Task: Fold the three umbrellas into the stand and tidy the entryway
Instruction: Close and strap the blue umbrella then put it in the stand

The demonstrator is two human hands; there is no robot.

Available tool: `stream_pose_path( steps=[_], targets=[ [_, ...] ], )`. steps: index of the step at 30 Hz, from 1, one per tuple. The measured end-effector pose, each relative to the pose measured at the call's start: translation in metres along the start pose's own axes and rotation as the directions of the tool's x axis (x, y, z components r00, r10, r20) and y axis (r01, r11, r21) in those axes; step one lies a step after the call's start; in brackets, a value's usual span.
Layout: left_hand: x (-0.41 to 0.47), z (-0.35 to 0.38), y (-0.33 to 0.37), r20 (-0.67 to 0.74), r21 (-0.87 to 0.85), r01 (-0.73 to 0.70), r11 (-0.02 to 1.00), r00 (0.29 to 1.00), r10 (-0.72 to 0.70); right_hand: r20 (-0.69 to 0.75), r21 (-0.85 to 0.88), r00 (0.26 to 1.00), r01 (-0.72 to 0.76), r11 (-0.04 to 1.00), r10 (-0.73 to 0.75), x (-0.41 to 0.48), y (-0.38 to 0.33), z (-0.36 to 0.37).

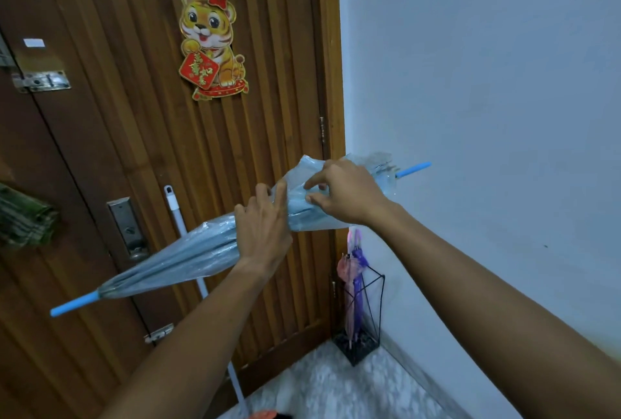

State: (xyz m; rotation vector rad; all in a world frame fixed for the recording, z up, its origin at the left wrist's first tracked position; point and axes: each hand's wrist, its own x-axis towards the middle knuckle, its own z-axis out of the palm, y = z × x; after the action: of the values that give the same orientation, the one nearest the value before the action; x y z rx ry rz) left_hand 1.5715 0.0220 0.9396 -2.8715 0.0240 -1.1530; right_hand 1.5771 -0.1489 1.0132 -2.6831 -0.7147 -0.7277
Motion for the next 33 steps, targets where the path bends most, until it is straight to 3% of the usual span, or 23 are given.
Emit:
stream_pose_path(
  steps=[6,8,10,12,13,17,22,25,28,33],
  targets=[
    [0.004,-0.009,0.002,0.030,-0.179,0.096,0.979,0.995,-0.092,-0.249,0.022,0.968,0.027,0.999,-0.021,0.003,0.000,0.011],
    [0.003,-0.008,-0.005,0.076,-0.239,0.167,0.957,0.985,-0.153,-0.397,0.114,0.915,-0.032,0.993,0.075,0.004,0.000,0.012],
    [0.001,-0.007,-0.011,0.136,-0.298,0.261,0.918,0.964,-0.230,-0.457,0.348,0.851,-0.094,0.933,0.256,0.003,0.003,0.005],
    [0.000,-0.010,-0.015,0.202,-0.336,0.385,0.859,0.921,-0.334,-0.280,0.649,0.893,-0.095,0.755,0.353,0.002,0.004,-0.006],
    [0.001,-0.013,-0.016,0.240,-0.334,0.438,0.835,0.896,-0.374,-0.177,0.742,0.929,-0.091,0.664,0.325,0.000,0.002,-0.011],
    [0.007,-0.025,-0.012,0.342,-0.355,0.536,0.766,0.837,-0.427,0.005,0.857,0.984,-0.095,0.507,0.176,-0.015,-0.009,-0.010],
    [0.004,-0.013,-0.012,0.305,-0.438,0.561,0.702,0.828,-0.471,0.224,0.893,0.896,-0.346,0.289,0.383,-0.013,-0.020,-0.002],
    [0.001,-0.013,-0.010,0.174,-0.437,0.451,0.778,0.891,-0.419,0.298,0.874,0.853,-0.424,0.238,0.428,-0.013,-0.024,-0.002],
    [0.002,-0.025,-0.002,0.188,-0.450,0.437,0.779,0.899,-0.396,0.337,0.872,0.840,-0.449,0.196,0.426,-0.013,-0.029,-0.007],
    [0.005,-0.031,0.009,0.154,-0.231,0.308,0.923,0.948,-0.278,0.376,0.846,0.822,-0.492,0.203,0.427,-0.007,-0.045,-0.010]
  ],
)
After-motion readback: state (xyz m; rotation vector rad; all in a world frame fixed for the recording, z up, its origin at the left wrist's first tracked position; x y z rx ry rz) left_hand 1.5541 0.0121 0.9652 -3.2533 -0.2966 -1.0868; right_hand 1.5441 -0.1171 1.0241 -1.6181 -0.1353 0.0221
